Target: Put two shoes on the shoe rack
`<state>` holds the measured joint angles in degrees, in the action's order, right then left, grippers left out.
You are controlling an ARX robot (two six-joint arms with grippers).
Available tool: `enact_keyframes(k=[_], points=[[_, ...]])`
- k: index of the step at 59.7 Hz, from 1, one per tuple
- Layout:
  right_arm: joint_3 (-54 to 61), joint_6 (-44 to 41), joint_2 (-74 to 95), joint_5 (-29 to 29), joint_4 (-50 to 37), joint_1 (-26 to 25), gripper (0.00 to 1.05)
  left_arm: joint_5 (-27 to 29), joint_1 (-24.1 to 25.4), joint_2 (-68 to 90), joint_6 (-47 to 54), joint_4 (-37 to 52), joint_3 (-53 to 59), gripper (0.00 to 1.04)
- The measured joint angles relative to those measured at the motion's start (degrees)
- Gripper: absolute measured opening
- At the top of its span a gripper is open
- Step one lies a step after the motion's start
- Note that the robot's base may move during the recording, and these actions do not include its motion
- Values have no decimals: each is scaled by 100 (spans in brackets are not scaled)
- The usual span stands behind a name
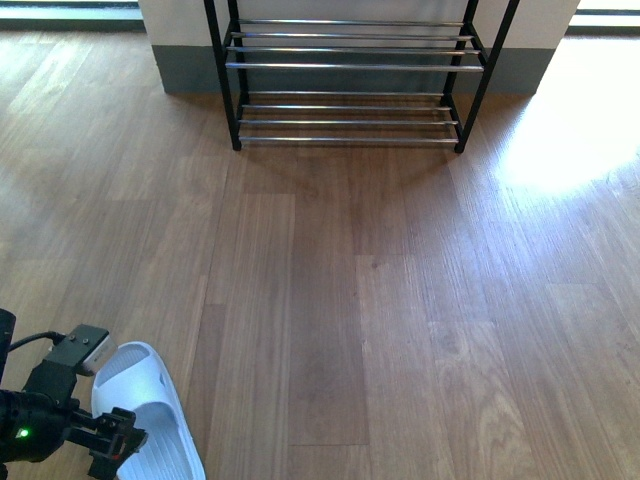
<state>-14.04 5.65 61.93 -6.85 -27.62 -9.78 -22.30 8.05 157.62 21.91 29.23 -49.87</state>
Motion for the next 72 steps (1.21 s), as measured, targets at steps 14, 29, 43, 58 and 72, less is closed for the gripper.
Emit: enact_keyframes(k=[14,29,43,58,72], points=[[0,0,0,0,0,0,1,-632,13,0,450,-881,-153,95],[0,0,0,2,0,0,1,-892,44,0,758,-1075,-236,95],[0,0,0,0,0,0,1,-1049,59,4,678,-538,-181,95],[0,0,0,0,0,0,1,-1436,90,11,756,-564,-175,95],[0,0,0,0,0,0,1,-1700,114,22,1189,-994,-249,95]])
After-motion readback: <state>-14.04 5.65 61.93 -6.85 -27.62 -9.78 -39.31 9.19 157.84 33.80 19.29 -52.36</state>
